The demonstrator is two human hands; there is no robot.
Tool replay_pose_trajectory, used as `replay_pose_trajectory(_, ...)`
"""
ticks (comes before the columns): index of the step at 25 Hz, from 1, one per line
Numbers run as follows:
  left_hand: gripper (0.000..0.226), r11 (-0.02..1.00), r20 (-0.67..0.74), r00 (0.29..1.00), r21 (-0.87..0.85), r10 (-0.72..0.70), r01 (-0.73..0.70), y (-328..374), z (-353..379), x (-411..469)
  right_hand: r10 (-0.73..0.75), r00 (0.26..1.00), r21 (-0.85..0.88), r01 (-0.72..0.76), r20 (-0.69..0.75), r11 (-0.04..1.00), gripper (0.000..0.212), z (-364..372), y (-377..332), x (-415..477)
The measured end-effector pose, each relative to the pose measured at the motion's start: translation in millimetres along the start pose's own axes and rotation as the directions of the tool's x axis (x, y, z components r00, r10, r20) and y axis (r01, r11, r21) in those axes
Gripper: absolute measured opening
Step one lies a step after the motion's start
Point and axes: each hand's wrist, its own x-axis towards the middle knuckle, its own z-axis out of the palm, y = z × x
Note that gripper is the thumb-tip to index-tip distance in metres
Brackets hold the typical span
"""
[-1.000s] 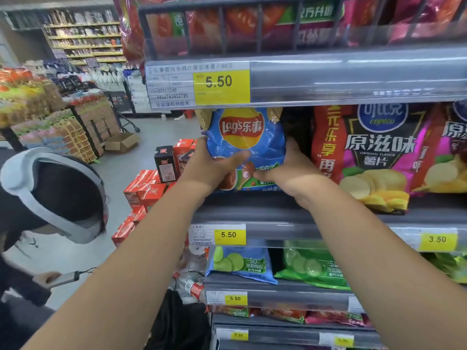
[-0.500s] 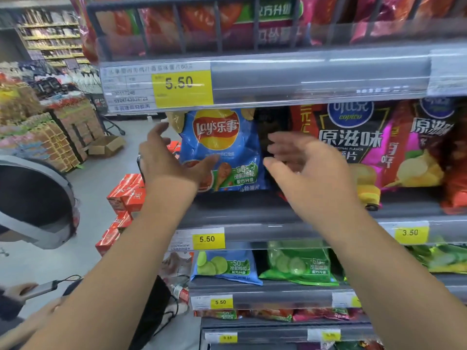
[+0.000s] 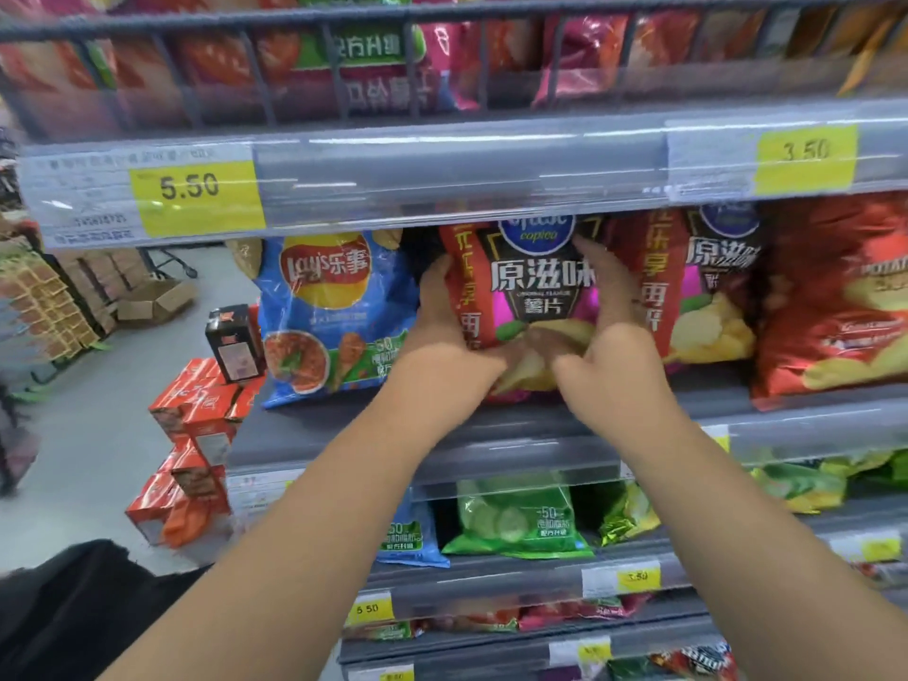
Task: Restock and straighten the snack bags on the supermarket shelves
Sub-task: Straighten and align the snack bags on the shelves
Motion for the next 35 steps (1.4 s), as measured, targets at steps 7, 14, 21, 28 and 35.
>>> replay_pose_trajectory(7, 0.098, 0.954, -0.14, 0.987, 0.298, 0.075, -0.03, -7, -2, 2, 0.093, 0.988, 0.094, -0.105, 0.121, 0.99, 0.087, 9, 4, 26)
replay_pose_trajectory(14, 0.086, 0.65, -0.3, 0.833, 0.754, 0.465, -0.092, -12, -15, -15, 0.07, 0.995, 0.196, -0.084, 0.076, 0.977, 0.09, 8, 3, 18)
replay_pose_trajectory(21, 0.112, 0.666, -0.22, 0.967, 0.741, 0.124, 0.083, -22, -42, -5, 0.027, 0.993, 0.181, -0.048, 0.119, 0.982, 0.085, 20, -4, 20)
replay_pose_trajectory(28, 0.106, 0.602, -0.167, 0.979, 0.796, 0.114, 0.065, -23, -34, 3, 0.104, 0.994, 0.064, -0.107, 0.044, 0.992, 0.087, 18, 1, 26)
replay_pose_trajectory(35, 0.1, 0.601, -0.207, 0.943, 0.799, 0.262, 0.008, -30, -24, 6, 0.06, 0.994, -0.083, -0.052, 0.093, 0.995, 0.08, 4, 3, 23)
